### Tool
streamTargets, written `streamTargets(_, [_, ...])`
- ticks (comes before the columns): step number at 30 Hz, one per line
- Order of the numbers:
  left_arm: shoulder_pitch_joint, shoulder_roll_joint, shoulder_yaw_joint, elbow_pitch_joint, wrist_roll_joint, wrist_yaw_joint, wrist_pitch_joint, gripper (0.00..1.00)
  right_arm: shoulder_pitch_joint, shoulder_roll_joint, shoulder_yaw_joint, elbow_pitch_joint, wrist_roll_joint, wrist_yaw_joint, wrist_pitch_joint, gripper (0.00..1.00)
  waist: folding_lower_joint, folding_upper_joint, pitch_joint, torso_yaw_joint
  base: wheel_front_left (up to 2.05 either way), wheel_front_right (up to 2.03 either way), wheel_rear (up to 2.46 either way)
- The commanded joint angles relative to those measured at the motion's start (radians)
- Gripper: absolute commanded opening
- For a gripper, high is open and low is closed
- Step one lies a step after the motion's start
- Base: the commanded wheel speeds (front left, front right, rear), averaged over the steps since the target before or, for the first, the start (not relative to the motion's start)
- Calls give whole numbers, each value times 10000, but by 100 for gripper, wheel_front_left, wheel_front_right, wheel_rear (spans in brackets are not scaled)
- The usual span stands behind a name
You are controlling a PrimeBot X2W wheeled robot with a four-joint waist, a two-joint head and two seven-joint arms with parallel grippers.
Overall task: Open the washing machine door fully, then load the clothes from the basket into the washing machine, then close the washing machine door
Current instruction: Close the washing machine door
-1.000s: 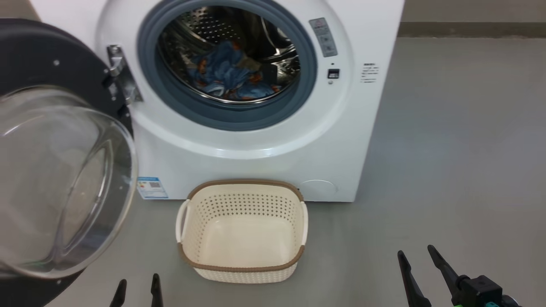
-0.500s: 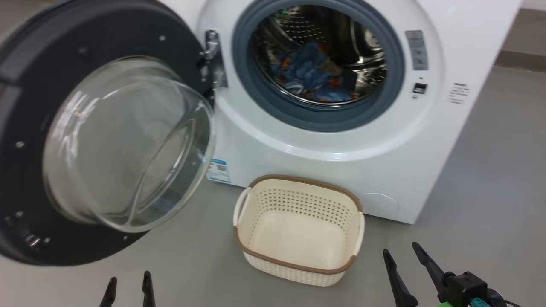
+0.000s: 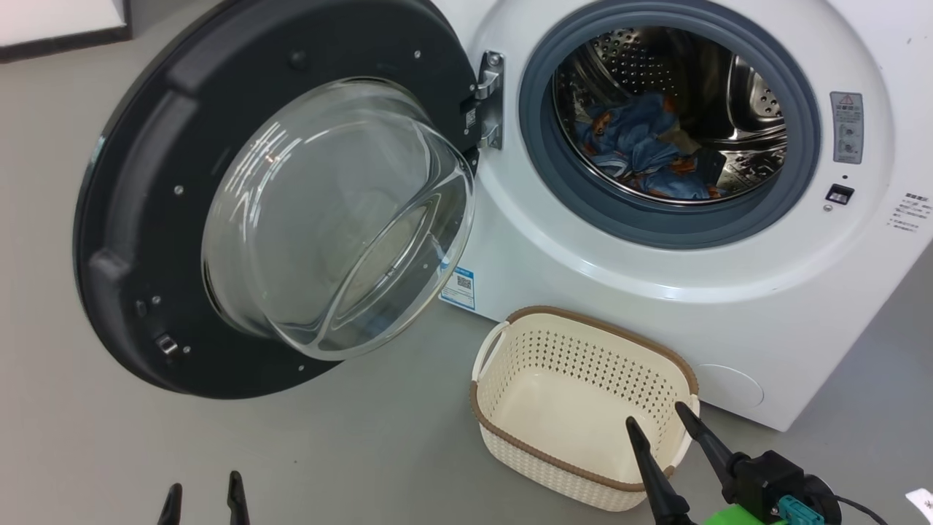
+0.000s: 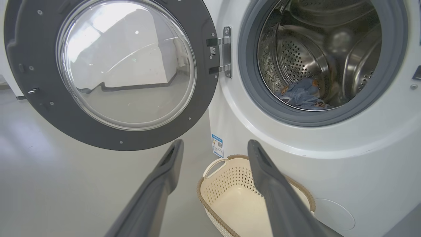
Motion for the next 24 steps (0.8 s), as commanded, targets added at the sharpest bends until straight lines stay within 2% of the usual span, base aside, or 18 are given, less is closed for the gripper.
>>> streamTargets(1, [-223,83,340,-322,-18,55,-65,100,-439,-77,312,-182,23,60,-49,100,0,0,37,53,0,0,0])
streamTargets(11, [-142,83,505,-502,-136,202,-65,100,-561,-77,409,-80,40,60,-49,100,0,0,85,85,0,0,0])
streamTargets(12, [-136,83,507,-494,-168,215,-65,83,-555,-77,406,-73,42,60,-49,100,0,0,80,80,0,0,0])
streamTargets(13, [-130,83,498,-482,-231,210,-65,38,-547,-77,402,-66,46,60,-49,100,0,0,71,73,0,0,0])
streamTargets(14, [-143,83,520,-478,-325,191,-65,0,-536,-77,392,-64,53,60,-49,100,0,0,63,67,0,0,0])
streamTargets(20, [-163,83,868,-589,-1187,201,-65,0,-404,-77,275,-95,81,60,-49,100,0,0,21,42,0,0,0])
streamTargets(22, [-193,83,1137,-680,-2007,245,-65,0,-350,-77,239,-116,94,60,-49,100,0,0,11,40,0,0,0])
streamTargets(24, [-281,83,1463,-743,-3411,226,-65,0,-301,-77,190,-138,104,60,-49,100,0,0,17,46,0,0,0])
